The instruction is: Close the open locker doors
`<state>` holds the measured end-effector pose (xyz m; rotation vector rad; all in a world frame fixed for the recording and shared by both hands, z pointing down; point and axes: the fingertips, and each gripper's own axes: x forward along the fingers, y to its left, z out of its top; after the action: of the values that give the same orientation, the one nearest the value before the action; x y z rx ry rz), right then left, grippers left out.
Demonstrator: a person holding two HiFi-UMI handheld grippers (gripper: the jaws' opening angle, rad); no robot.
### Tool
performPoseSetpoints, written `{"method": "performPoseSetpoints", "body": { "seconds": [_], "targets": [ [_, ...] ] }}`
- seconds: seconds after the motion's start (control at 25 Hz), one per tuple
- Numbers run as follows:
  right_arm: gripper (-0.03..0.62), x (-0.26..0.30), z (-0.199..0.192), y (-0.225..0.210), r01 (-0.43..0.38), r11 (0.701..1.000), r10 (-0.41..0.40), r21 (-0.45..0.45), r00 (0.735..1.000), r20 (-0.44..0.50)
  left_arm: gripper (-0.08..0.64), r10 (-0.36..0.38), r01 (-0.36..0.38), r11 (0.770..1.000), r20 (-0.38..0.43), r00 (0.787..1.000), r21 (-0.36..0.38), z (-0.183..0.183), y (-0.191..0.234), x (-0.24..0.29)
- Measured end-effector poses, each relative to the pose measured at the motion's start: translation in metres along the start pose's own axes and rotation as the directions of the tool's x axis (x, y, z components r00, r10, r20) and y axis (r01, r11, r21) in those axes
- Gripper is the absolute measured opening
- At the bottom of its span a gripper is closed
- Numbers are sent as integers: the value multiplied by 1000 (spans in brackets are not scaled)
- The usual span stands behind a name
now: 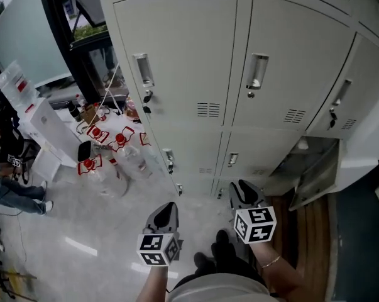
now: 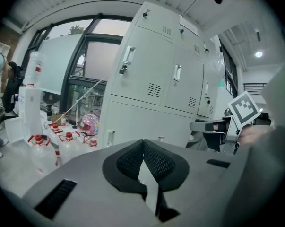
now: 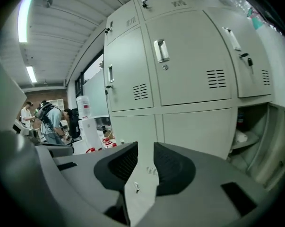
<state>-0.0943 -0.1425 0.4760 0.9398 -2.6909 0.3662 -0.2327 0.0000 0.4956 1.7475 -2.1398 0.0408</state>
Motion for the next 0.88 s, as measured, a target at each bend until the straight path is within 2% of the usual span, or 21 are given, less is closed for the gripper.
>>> {"method": "performPoseSetpoints", "body": {
  "seconds": [0.16,0.4,0.64,0.88],
  "targets": [
    [91,-33,-4,-52,116,992,-117,43,993,14,21,-115,115,993,-26,993,27,3,-49,29],
    [91,-83,-8,-132,262,960,-266,101,964,25,20,-247,251,966,-63,967,66,2,-125,77],
    [91,-138,-13,-217,394,907,-403,147,914,37,20,-361,370,924,-94,928,94,-3,-210,120],
    [91,-188,-26,-289,493,849,-508,189,861,33,20,-432,446,888,-130,892,112,-15,-281,152]
  ]
}}
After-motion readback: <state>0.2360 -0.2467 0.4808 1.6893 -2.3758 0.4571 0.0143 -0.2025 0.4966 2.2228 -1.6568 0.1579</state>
